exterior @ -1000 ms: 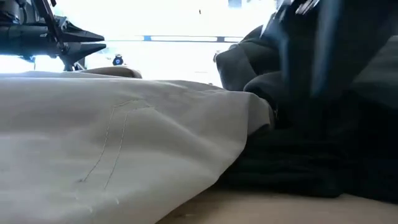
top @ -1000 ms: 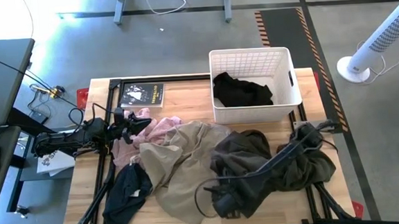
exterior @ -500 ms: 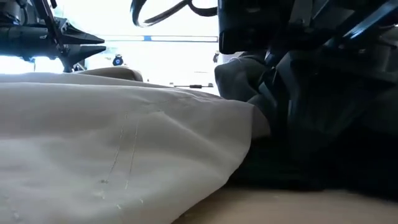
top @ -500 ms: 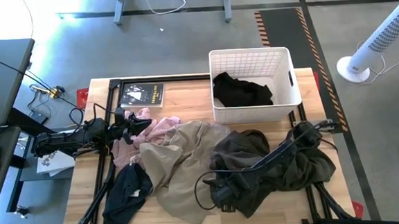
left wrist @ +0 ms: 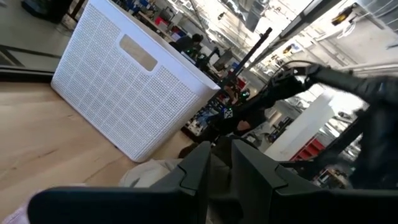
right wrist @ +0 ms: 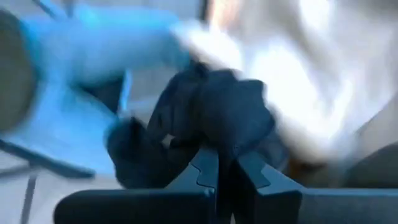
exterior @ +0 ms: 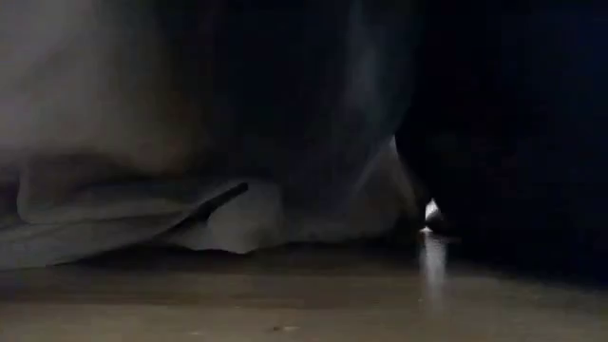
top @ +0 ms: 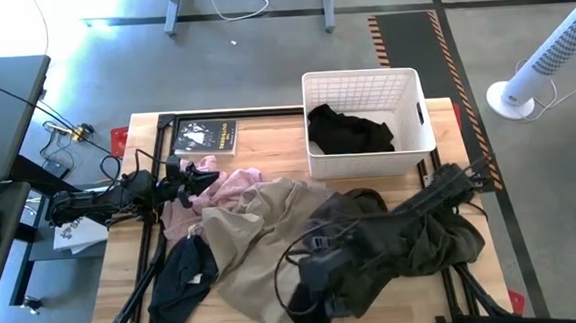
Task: Sort clothes
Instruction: Put the black shorts into the laundry bin
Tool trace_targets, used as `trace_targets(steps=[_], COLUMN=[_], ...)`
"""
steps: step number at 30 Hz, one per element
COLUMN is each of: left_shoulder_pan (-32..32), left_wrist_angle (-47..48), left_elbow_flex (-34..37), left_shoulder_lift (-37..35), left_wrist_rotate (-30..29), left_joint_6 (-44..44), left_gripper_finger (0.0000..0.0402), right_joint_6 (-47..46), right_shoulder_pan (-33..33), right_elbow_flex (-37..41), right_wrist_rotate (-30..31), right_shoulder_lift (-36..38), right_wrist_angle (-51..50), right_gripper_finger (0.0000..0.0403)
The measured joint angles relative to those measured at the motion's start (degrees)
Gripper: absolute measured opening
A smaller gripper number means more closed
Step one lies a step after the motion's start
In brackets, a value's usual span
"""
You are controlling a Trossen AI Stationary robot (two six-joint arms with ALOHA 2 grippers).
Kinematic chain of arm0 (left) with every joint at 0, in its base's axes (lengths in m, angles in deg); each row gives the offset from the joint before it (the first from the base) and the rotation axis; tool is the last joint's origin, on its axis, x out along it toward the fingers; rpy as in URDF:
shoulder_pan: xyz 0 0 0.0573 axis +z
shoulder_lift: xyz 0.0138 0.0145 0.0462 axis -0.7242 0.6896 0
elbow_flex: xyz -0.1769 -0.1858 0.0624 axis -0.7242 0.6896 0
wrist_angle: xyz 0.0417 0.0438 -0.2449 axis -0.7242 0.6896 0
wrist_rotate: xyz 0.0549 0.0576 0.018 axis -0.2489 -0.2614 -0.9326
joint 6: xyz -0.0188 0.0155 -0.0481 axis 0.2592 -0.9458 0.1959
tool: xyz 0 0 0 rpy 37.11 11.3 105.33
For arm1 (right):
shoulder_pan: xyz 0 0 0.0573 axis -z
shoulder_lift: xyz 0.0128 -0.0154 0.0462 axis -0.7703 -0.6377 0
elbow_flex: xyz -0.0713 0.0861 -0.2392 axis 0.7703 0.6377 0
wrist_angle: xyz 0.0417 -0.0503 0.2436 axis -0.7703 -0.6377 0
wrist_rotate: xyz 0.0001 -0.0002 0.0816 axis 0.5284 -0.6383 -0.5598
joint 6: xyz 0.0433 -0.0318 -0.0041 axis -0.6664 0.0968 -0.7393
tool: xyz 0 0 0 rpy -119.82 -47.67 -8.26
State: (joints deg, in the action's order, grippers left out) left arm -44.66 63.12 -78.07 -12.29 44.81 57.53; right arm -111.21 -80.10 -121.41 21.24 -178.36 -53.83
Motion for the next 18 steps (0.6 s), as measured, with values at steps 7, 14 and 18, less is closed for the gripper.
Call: trace_targets(steps=[7, 14, 18], left_shoulder_pan=[-0.02, -0.02, -0.02], left_wrist_angle=[0.23, 0.26, 0.24], left_elbow_flex=[0.0, 0.0, -0.02], left_shoulder_lift=[0.0, 0.0, 0.0], left_wrist_rotate=[0.37, 0.22, 0.21], left_joint_6=[0.51, 0.49, 0.47], left_gripper_finger=[0.0062, 0.0062, 0.0062], right_joint_6=[14.48, 23.71, 14.13], right_shoulder_pan=[-3.32, 1.48, 12.39], right_elbow_flex=[-16.99, -12.77, -12.52], right_wrist_rotate=[29.41, 63.04, 63.28], right_shoulder_lift=[5.98, 15.18, 17.33], right_wrist_angle=[-0.75, 1.28, -13.2], right_gripper_finger=[0.0008, 0.0008, 0.0008])
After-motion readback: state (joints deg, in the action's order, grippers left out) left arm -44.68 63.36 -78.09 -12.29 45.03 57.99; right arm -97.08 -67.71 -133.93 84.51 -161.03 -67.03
